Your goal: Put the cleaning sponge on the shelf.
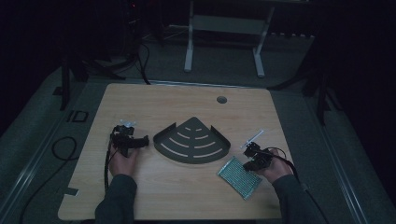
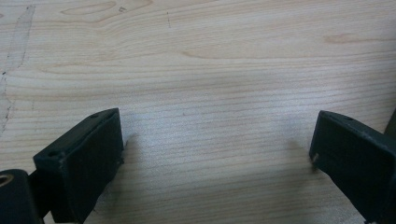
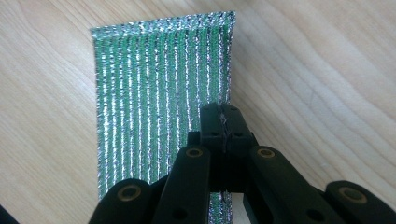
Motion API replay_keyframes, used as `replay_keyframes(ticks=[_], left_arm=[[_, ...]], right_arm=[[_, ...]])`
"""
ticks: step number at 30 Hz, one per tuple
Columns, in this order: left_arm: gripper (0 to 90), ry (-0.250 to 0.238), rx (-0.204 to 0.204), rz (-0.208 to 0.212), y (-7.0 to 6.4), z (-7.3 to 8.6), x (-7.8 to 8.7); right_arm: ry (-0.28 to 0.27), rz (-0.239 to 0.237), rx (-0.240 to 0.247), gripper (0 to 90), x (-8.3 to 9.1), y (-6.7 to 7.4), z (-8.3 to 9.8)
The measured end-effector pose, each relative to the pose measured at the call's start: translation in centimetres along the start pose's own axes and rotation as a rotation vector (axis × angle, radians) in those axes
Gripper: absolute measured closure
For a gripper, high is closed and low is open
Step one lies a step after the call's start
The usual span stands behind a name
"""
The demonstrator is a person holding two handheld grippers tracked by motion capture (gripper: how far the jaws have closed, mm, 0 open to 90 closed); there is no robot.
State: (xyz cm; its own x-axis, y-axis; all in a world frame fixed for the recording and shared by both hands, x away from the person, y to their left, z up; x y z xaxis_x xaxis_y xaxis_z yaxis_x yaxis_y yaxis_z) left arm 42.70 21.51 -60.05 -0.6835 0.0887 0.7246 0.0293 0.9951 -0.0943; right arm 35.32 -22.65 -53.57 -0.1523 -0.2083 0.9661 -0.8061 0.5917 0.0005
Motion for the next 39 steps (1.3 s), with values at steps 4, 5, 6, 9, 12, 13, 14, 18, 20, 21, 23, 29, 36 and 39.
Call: replay_keyframes(ticks=[4, 5, 6, 9, 12, 13, 14, 18, 20, 21, 23, 29, 36, 39], left_arm=[[3.4, 0.000, 0.001, 0.000, 0.0, 0.0, 0.0], [3.4, 0.000, 0.001, 0.000, 0.0, 0.0, 0.0], [3.4, 0.001, -0.001, 0.000, 0.0, 0.0, 0.0], [3.4, 0.000, 0.001, 0.000, 0.0, 0.0, 0.0], [3.4, 0.000, 0.001, 0.000, 0.0, 0.0, 0.0], [3.4, 0.000, 0.001, 0.000, 0.0, 0.0, 0.0], [3.4, 0.000, 0.000, 0.000, 0.0, 0.0, 0.0], [3.4, 0.000, 0.001, -0.001, 0.0, 0.0, 0.0], [3.4, 0.000, 0.001, -0.001, 0.0, 0.0, 0.0], [3.4, 0.000, 0.001, -0.001, 0.0, 0.0, 0.0], [3.4, 0.000, 0.002, -0.002, 0.0, 0.0, 0.0], [3.4, 0.000, 0.002, -0.002, 0.0, 0.0, 0.0], [3.4, 0.000, 0.002, -0.002, 0.0, 0.0, 0.0], [3.4, 0.000, 0.002, -0.002, 0.0, 0.0, 0.0]], right_arm=[[-0.015, 0.010, 0.001, 89.6, 0.9, -0.1, -0.2], [-0.017, 0.011, 0.001, 89.6, 1.1, -0.1, -0.3], [-0.018, 0.014, -0.001, 89.6, 1.3, -0.2, -0.3], [-0.025, 0.024, 0.005, 89.7, 1.8, -0.2, -0.5], [-0.032, 0.033, 0.012, 89.7, 2.2, -0.3, -0.7], [-0.036, 0.034, 0.011, 89.6, 2.3, -0.3, -0.8], [-0.039, 0.036, 0.014, 89.7, 2.5, -0.3, -0.9], [-0.043, 0.041, 0.021, 89.6, 3.0, -0.4, -1.1], [-0.042, 0.042, 0.029, 89.7, 3.3, -0.3, -1.2], [-0.044, 0.048, 0.029, 89.6, 3.4, -0.3, -1.3], [-0.045, 0.050, 0.033, 89.7, 3.7, -0.4, -1.4], [-0.053, 0.039, 0.037, 89.6, 4.6, -0.4, -1.7], [-0.071, 0.035, 0.049, 89.6, 5.5, -0.4, -2.5], [-0.074, 0.035, 0.050, 89.6, 5.6, -0.5, -2.8]])
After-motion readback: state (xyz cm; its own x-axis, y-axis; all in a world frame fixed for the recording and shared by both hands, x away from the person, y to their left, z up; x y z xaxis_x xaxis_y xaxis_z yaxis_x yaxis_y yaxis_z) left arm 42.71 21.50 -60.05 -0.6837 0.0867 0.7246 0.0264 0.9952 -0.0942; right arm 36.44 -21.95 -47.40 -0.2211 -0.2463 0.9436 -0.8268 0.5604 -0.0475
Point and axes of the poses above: each handheld gripper's, and its own axes: x roughly backward along the jaws, z roughly out of its underside, y roughly to its left, the point moved 5 cm from there along -x, roughly forward along the jaws, and after that the axes turned 7 degrees about x, right-handed, at the moved point
